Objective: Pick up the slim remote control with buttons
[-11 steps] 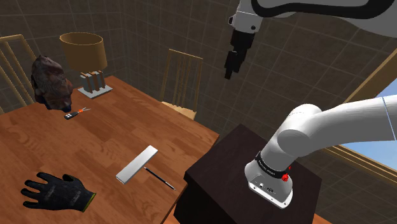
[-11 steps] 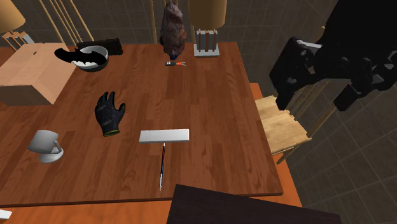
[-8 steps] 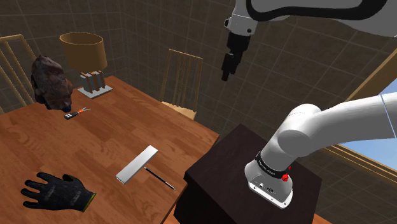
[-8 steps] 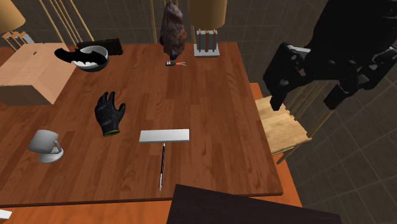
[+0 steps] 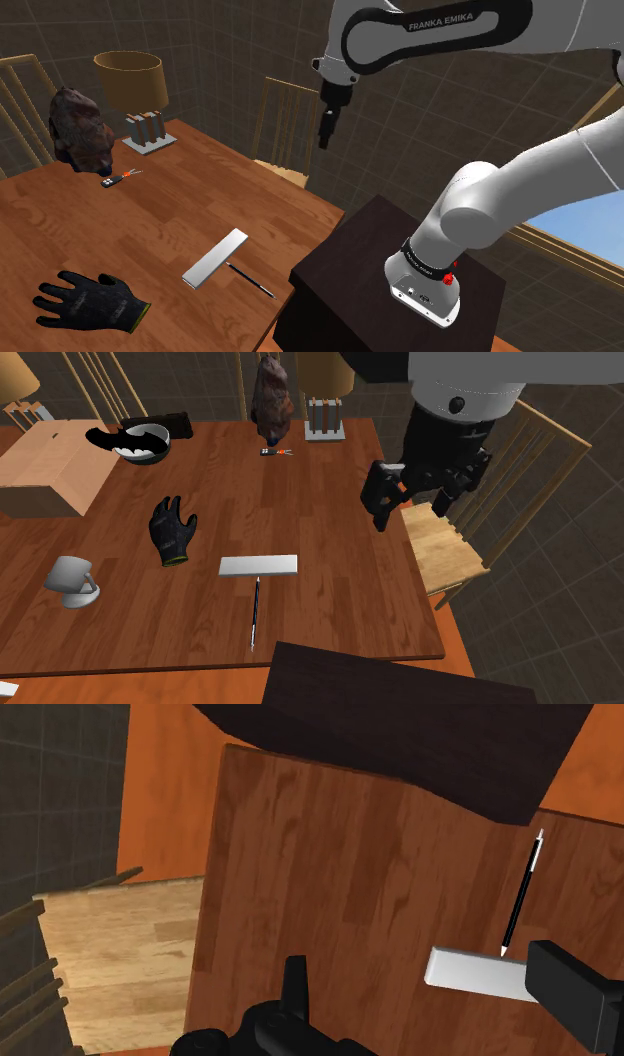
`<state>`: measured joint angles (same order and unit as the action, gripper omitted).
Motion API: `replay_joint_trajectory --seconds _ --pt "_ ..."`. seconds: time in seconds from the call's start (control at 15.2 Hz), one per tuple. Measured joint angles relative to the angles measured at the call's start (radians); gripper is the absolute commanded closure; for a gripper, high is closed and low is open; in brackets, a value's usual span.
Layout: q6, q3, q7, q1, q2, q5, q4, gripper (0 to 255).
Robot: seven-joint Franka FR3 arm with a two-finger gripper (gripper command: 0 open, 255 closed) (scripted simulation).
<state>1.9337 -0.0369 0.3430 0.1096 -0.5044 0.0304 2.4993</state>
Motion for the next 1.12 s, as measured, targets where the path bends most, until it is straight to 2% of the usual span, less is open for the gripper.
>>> replay_joint_trajectory --seconds 0.26,0.79,1.12 --pt "0.136 -0.017 0.076 0.042 0.135 0.003 -0.007 0" --pt "0.347 -0.068 0.211 0.118 0.384 -0.003 -0.059 0" --pt "0.467 -0.104 0.283 0.155 0.553 -0.030 -0.117 0"
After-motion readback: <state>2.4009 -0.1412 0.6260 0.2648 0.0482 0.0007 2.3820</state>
